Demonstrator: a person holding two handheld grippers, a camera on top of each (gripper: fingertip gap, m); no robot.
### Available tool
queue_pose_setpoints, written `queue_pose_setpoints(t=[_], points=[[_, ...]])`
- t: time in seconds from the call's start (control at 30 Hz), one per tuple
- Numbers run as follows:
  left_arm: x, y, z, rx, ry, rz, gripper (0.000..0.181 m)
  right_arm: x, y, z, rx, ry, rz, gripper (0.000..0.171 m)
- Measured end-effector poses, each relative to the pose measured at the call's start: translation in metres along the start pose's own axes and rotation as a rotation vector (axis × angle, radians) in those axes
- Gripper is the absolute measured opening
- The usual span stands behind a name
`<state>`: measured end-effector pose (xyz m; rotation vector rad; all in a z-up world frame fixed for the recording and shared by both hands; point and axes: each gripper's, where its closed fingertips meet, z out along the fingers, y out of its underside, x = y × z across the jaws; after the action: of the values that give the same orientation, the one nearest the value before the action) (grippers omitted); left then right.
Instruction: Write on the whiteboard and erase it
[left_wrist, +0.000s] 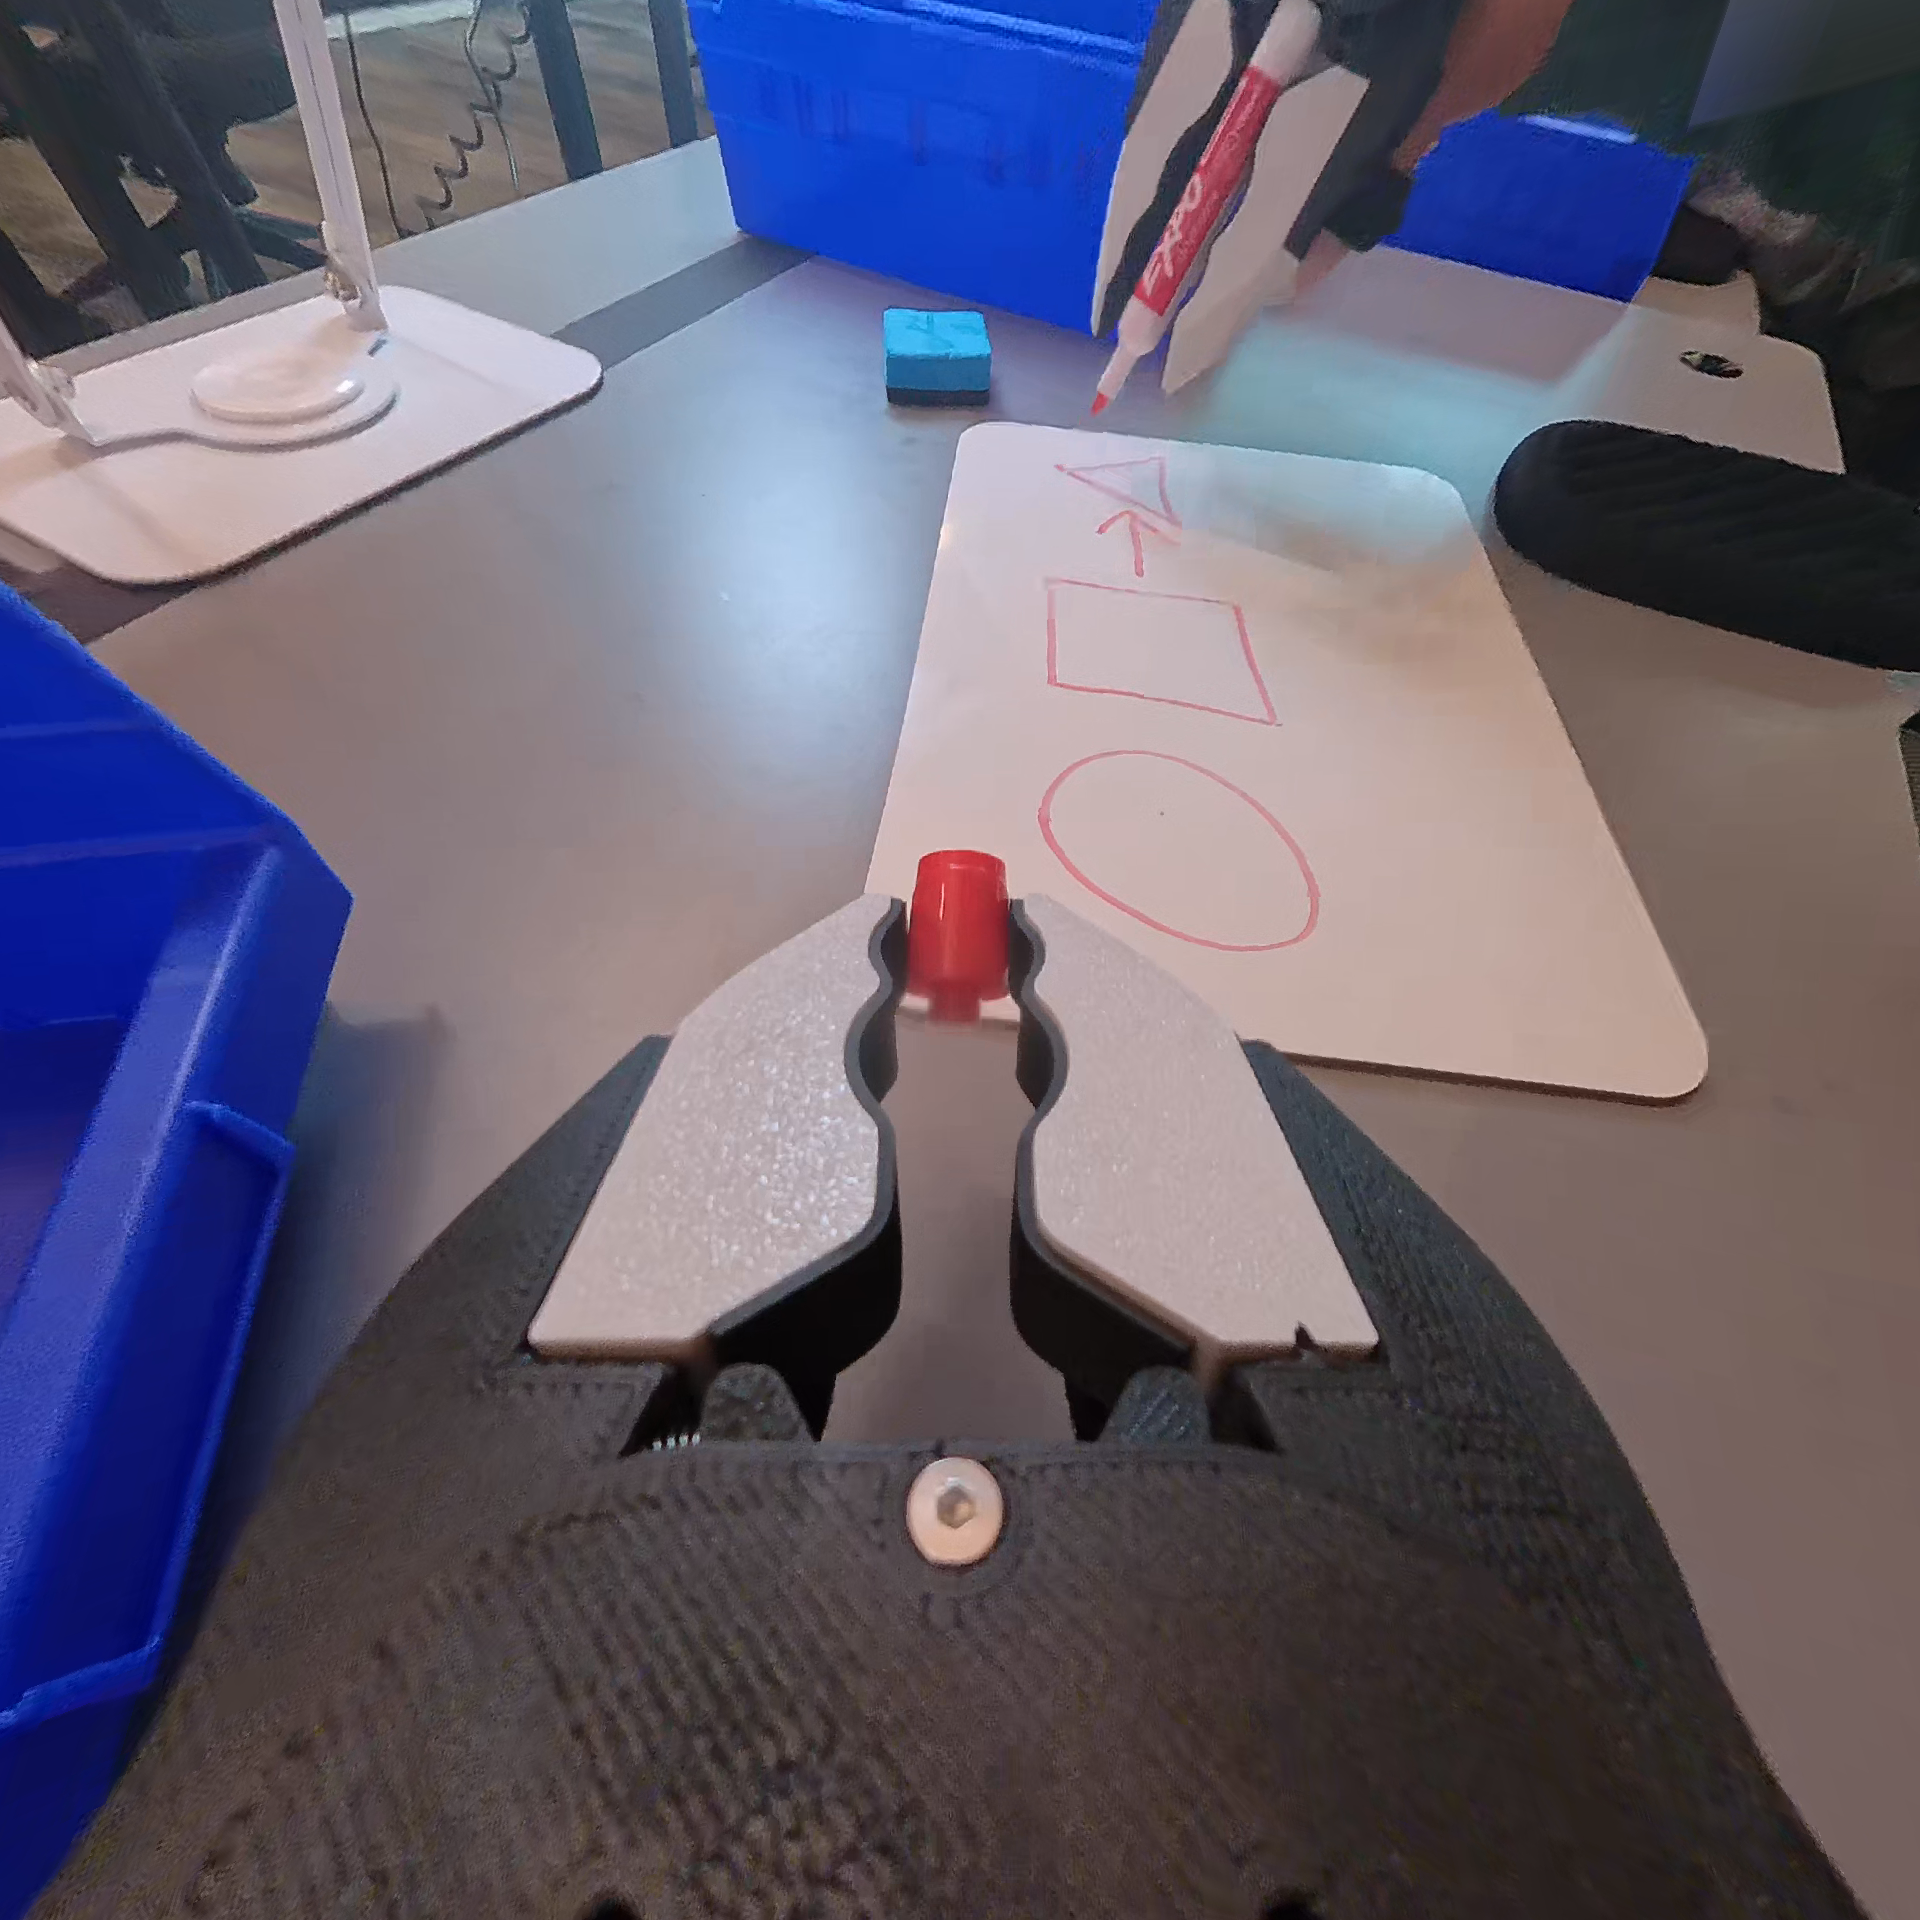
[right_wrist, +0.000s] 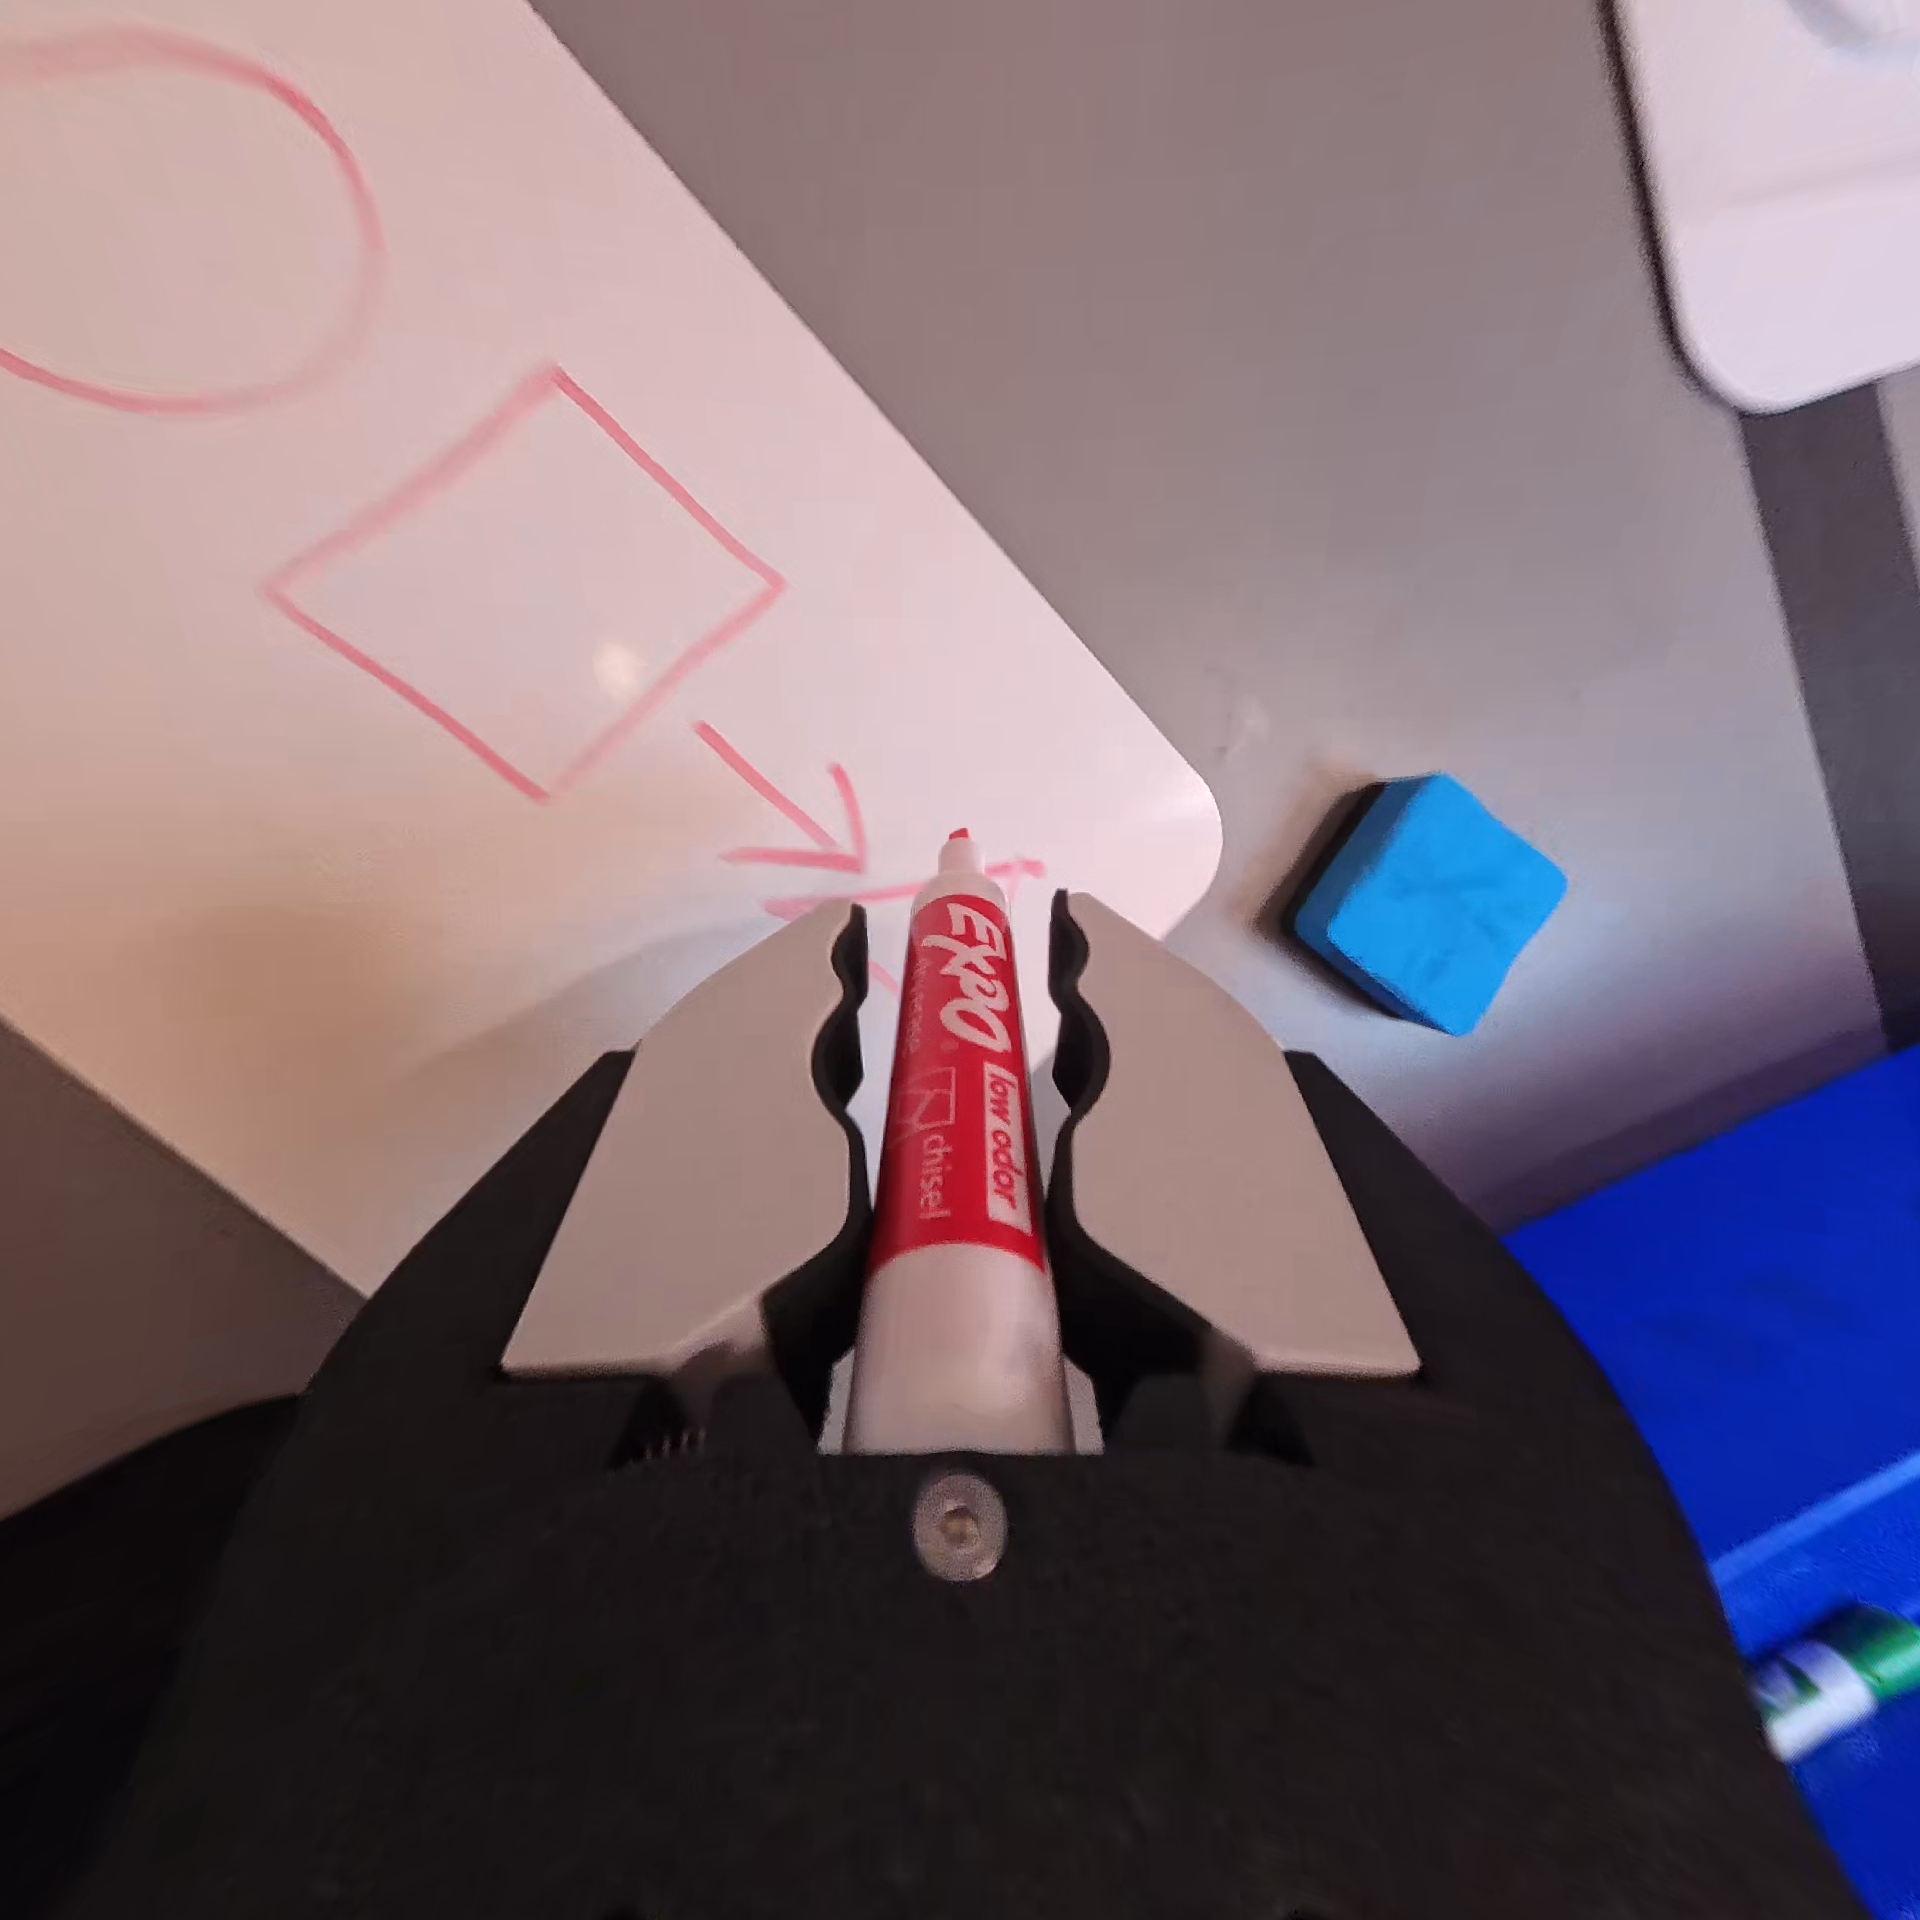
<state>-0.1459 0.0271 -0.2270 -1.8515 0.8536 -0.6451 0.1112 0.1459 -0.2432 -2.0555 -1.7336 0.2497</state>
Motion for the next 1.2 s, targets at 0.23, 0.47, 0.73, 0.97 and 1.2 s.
queue_pose_setpoints(t=[0.23,0.47,0.73,0.97,1.2], points=[[0.037,-0.026,-0.001,0.165,0.101,0.208,0.018,-0.082,-0.078,-0.042,0.614,-0.175,0.023,0.034],[0.073,-0.055,-0.005,0.377,0.119,0.335,0.018,-0.161,-0.157,-0.049,0.954,-0.465,0.011,0.034],[0.079,-0.051,0.014,0.298,0.023,0.459,0.019,-0.183,-0.158,-0.032,0.878,-0.472,-0.045,0.034],[0.082,-0.037,0.026,0.176,-0.004,0.557,0.018,-0.183,-0.155,-0.022,0.825,-0.459,-0.005,0.034],[0.084,-0.041,0.025,0.152,-0.026,0.584,0.018,-0.186,-0.153,-0.015,0.787,-0.432,-0.021,0.034]])
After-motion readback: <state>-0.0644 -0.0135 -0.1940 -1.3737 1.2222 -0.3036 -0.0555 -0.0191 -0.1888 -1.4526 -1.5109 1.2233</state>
